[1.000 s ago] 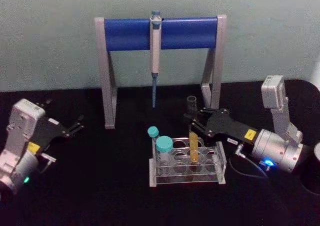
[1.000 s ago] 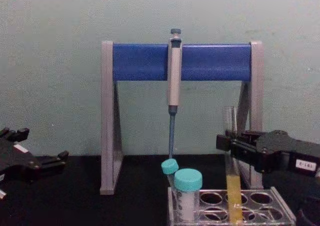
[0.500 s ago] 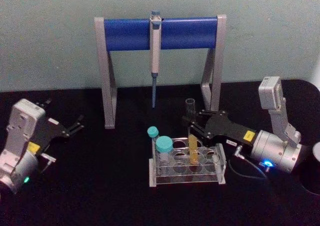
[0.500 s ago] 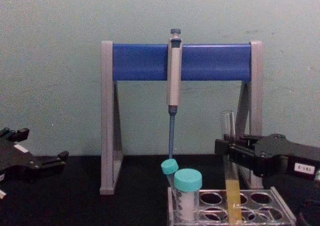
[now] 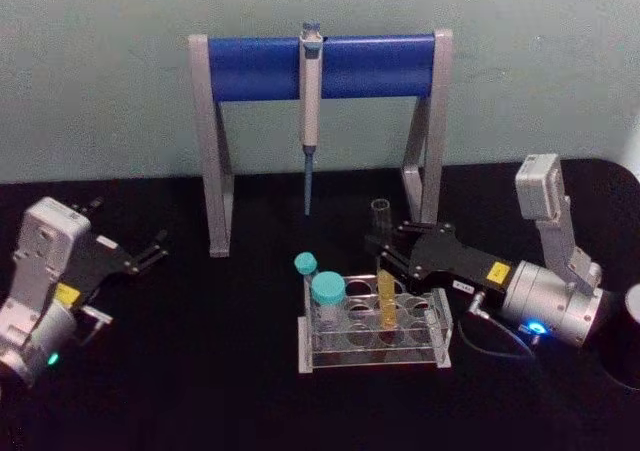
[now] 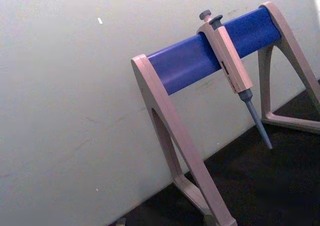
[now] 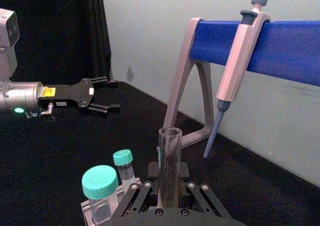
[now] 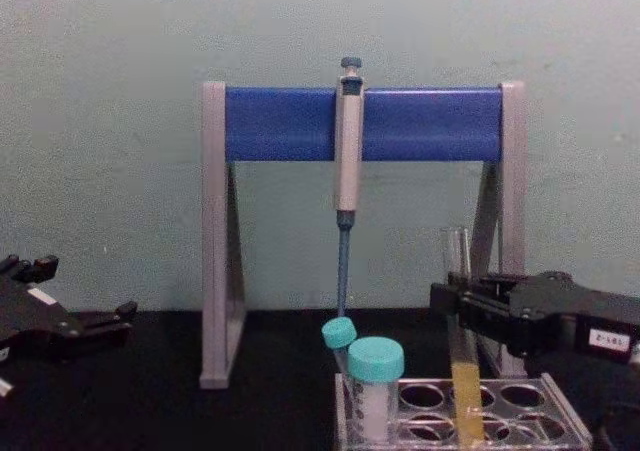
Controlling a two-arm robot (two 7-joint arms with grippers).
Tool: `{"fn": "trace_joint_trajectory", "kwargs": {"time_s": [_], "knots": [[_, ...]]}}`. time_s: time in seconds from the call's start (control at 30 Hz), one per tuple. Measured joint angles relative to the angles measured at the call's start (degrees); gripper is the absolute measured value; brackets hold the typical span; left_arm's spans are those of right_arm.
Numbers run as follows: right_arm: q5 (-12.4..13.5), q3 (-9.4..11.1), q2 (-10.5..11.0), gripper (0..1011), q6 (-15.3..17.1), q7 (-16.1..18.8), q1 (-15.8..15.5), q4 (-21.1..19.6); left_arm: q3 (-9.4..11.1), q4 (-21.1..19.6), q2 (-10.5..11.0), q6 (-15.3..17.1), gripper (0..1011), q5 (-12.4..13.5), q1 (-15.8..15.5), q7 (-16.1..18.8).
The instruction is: Pick up the test tube from the test tube rack, shake it, then place it back into the test tube rack.
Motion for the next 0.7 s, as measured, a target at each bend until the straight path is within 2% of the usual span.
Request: {"fn": "trace_joint_trajectory", "kwargs": {"time_s": [0.7], "knots": [[-0.30,-0.28,0.07,232,0.32,-0.32,0.15,-0.13,0.00,0.00,0.00,0.00,1001,0.00,0.00,0.00]]}}
